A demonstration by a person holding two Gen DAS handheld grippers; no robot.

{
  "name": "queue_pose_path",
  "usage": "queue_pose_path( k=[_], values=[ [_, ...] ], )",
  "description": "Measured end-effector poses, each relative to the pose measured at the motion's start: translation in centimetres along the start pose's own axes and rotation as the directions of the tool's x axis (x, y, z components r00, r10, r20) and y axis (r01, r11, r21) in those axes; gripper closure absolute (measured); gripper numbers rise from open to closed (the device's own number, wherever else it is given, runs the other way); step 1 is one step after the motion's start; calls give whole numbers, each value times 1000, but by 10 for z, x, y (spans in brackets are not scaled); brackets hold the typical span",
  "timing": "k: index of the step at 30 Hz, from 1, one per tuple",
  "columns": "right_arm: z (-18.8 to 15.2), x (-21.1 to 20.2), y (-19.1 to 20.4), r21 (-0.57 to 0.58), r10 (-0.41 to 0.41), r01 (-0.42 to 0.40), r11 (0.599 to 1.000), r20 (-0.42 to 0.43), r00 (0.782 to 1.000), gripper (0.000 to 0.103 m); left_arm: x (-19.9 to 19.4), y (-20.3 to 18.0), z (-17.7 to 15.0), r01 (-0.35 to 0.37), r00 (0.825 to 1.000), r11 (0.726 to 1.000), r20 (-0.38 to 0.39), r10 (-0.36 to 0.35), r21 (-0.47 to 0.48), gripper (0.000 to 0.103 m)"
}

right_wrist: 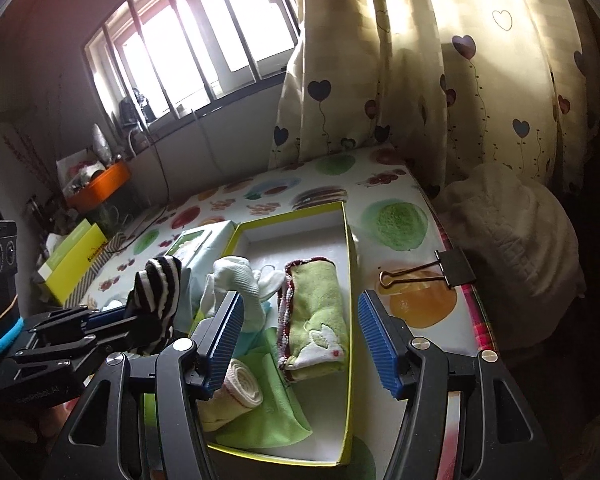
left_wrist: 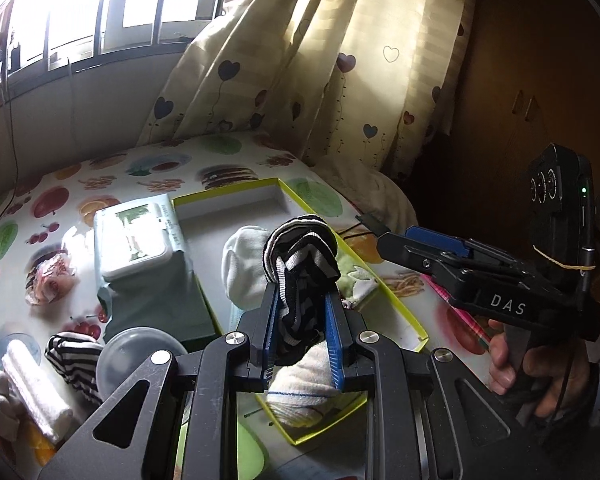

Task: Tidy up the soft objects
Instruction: 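Lower the striped sock into the tray and open the left tool, then lift both tools out of the tray back toward the table items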

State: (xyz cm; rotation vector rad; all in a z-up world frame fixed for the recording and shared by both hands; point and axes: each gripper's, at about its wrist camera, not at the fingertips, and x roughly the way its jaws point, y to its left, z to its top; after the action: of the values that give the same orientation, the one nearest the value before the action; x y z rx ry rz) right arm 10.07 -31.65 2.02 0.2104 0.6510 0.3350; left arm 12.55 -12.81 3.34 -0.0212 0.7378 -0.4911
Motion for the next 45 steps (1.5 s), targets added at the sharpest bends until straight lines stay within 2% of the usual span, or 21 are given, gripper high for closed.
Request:
queue_pose_path(
  k=[6,10,15,19,23,27,36,45],
  values=[
    [-1,1,-9,16,3,-3,1000,4,1000,44,22,-10,6,26,999,999,-38,-25,20,81],
    [1,-3,-18,31,-7,6,1000,17,1000,43,31,-15,8,72,996,997,-52,-72,-2,81],
    [2,-10,-29,50,-29,27,998,33,999,44,44,-20,6,167,980,983,-96,-173,-71,81],
    [0,-12,-36,62,-37,34,997,37,999,43,54,-28,1,200,969,976,-131,-209,-80,81],
    [-2,-14,-39,68,-37,34,997,39,999,44,61,-32,-2,195,964,977,-165,-207,-87,75],
    [-4,-16,-40,74,-37,33,997,42,998,44,63,-37,-7,191,961,979,-188,-202,-73,58],
    [-6,-28,-35,66,-35,31,997,58,998,44,43,-39,-11,165,973,985,-151,-172,-54,57],
    [-7,-41,-1,0,0,0,1000,64,998,44,-2,-27,-12,126,991,989,-44,-129,-77,57]
  ],
)
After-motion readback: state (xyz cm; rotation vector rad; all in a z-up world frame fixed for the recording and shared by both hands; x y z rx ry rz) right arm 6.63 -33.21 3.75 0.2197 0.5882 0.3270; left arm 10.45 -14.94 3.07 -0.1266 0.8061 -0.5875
